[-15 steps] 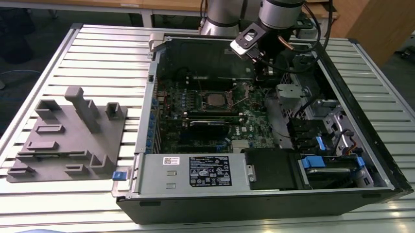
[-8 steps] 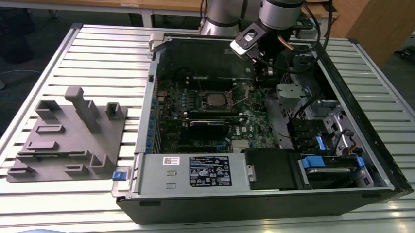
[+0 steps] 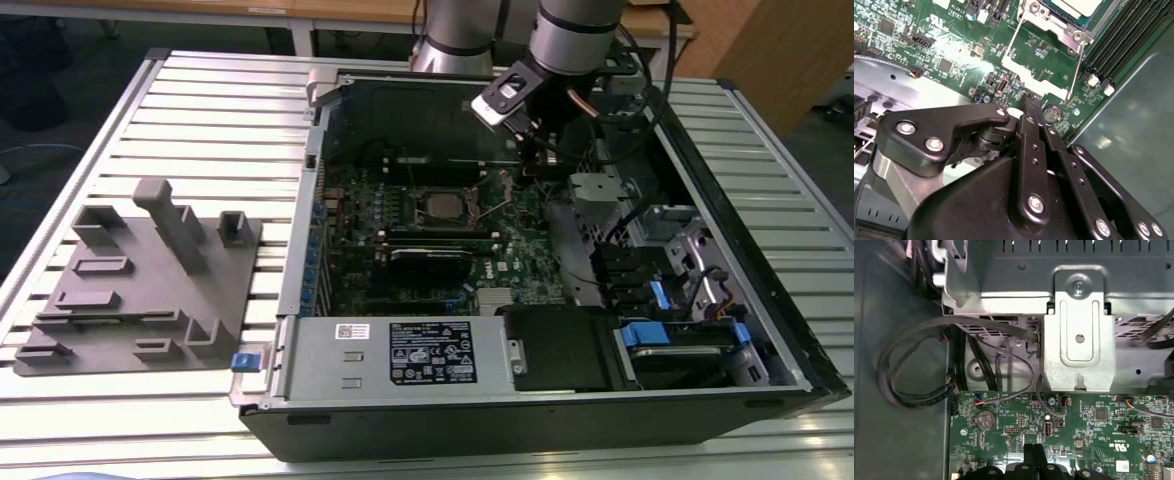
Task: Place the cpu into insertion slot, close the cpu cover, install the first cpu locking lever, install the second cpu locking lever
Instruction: 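Close the cpu cover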
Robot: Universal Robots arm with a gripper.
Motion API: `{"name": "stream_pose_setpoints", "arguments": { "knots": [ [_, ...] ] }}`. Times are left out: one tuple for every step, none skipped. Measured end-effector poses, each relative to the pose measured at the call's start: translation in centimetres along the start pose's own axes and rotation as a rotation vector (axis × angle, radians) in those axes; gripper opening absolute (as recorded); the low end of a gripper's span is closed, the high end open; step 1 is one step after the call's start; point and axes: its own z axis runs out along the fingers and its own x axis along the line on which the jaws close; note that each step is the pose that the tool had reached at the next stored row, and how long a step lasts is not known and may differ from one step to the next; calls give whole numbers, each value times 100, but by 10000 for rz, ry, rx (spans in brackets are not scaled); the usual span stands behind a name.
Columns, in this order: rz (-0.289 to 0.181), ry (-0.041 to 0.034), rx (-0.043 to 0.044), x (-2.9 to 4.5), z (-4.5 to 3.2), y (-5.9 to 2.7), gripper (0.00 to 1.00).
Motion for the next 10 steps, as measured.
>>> {"name": "stream_pose_setpoints", "arguments": {
  "knots": [
    [0,-1,21,0,18,1,10],
    [0,-1,40,0,36,2,10],
    [0,-1,57,0,54,3,10],
    [0,-3,76,0,73,3,10],
    [0,-3,90,0,91,3,10],
    [1,-3,102,-1,107,3,10],
    [1,-2,108,-1,118,2,10],
    [2,-2,109,-1,122,2,10],
    [1,-4,110,-1,122,3,10],
    [0,-5,110,-1,122,3,10]
  ]
}}
